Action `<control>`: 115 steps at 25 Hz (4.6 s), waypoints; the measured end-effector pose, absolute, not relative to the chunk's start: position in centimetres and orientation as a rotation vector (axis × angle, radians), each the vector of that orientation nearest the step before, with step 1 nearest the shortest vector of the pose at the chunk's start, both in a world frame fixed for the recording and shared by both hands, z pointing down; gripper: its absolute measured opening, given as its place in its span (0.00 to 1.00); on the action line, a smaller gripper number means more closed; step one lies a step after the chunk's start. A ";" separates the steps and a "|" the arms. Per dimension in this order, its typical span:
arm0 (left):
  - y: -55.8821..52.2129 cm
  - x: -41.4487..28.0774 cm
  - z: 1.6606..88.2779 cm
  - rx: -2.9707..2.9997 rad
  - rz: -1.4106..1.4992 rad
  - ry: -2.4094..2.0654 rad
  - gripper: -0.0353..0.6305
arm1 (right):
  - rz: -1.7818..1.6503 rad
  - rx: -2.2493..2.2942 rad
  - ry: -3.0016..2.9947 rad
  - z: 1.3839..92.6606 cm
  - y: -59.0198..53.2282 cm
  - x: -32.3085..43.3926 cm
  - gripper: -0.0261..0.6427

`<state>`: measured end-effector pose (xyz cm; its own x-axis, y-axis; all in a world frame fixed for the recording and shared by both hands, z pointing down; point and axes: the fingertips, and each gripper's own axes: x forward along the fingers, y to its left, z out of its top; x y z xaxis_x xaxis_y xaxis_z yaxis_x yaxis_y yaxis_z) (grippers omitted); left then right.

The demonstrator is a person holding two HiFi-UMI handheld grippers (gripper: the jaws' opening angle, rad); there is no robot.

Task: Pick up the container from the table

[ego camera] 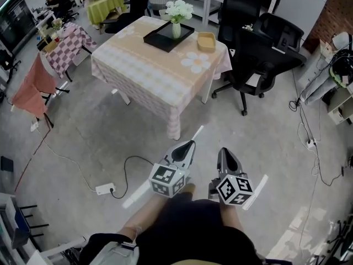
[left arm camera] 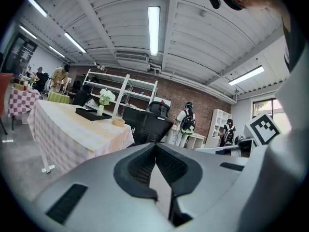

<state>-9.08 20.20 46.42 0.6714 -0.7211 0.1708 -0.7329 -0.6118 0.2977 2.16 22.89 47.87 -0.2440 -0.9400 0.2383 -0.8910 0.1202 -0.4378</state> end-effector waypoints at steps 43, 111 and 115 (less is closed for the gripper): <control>7.8 -6.6 47.2 2.449 0.050 -1.259 0.07 | -0.830 -1.776 2.364 47.8 8.5 4.8 0.05; -15.0 1.9 49.5 2.350 0.069 -1.358 0.07 | -0.948 -1.635 2.410 49.8 -16.9 13.1 0.05; -15.6 2.2 49.7 2.359 0.078 -1.346 0.07 | -0.954 -1.654 2.387 50.2 -17.2 13.6 0.05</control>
<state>2.22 -15.61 49.68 0.5296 -0.8100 0.2519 -0.8338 -0.4423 0.3304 13.64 -17.16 50.16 -0.4122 -0.8698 0.2711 -0.8170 0.2212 -0.5326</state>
